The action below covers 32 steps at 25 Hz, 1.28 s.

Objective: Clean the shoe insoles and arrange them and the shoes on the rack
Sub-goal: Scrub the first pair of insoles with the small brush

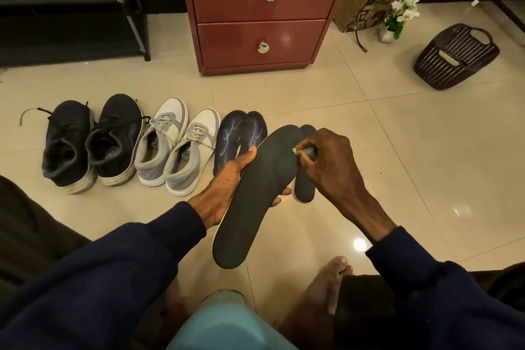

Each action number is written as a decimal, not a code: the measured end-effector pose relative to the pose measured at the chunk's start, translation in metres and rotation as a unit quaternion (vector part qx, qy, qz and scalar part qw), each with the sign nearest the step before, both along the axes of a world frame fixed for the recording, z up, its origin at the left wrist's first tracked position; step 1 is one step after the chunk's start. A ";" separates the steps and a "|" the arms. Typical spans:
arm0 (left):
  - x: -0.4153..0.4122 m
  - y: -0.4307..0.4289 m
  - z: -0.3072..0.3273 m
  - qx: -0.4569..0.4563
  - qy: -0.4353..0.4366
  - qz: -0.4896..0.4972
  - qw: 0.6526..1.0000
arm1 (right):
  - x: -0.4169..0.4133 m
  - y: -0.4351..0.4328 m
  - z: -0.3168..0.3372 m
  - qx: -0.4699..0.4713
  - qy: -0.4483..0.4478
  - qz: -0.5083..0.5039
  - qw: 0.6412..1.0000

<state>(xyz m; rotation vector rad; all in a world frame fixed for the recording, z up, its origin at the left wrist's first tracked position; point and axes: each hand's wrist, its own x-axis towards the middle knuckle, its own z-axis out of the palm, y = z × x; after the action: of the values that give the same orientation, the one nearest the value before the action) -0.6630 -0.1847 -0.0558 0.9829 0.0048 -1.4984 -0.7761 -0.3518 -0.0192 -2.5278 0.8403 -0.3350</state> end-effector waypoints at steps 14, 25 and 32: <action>0.002 -0.002 -0.004 -0.021 0.000 -0.042 0.999 | -0.003 -0.015 -0.011 -0.016 -0.142 -0.032 0.989; 0.002 -0.007 -0.003 -0.014 -0.014 -0.029 0.999 | 0.010 0.000 -0.005 -0.020 -0.146 -0.001 0.989; 0.007 -0.015 -0.004 -0.035 0.006 -0.021 0.999 | 0.022 -0.010 -0.003 -0.039 -0.135 0.036 0.989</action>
<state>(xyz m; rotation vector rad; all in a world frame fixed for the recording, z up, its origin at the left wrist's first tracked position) -0.6560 -0.1994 -0.0594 0.9223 -0.0601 -1.5331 -0.7537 -0.3616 -0.0222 -2.5003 0.6393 -0.6803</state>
